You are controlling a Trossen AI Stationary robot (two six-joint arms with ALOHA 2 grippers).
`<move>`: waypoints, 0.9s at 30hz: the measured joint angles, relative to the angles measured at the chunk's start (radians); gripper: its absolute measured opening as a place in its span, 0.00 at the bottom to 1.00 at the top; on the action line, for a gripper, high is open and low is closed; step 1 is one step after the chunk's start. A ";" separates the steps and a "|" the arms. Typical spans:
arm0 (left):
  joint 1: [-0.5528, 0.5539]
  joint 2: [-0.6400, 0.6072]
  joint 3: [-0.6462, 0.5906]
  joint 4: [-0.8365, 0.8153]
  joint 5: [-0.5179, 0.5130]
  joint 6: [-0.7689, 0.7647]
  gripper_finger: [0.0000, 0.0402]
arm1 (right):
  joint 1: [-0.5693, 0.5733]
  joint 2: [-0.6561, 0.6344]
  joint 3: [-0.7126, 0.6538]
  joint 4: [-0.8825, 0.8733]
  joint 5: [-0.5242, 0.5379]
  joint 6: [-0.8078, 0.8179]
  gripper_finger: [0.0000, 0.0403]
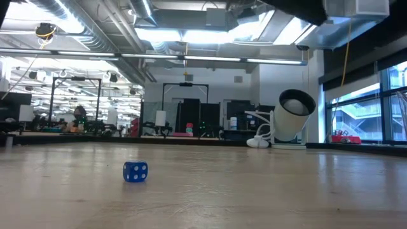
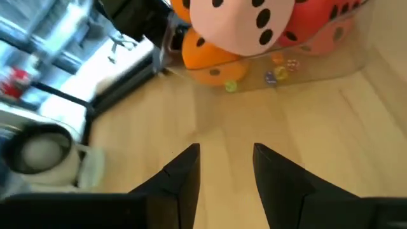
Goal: Pick & Place Dice
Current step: Put the small blue die into the transparent container
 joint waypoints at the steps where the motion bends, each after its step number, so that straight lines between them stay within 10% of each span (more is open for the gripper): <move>1: 0.000 -0.010 0.000 -0.025 0.014 -0.029 0.34 | 0.000 0.003 0.000 0.001 0.000 -0.008 0.23; 19: 0.022 -0.053 -0.012 -0.040 0.197 -0.056 0.25 | 0.000 0.153 0.000 0.045 -0.003 0.008 0.23; 27: 0.026 -0.231 -0.367 0.405 0.270 -0.048 0.21 | 0.000 0.168 0.000 0.098 -0.003 0.008 0.23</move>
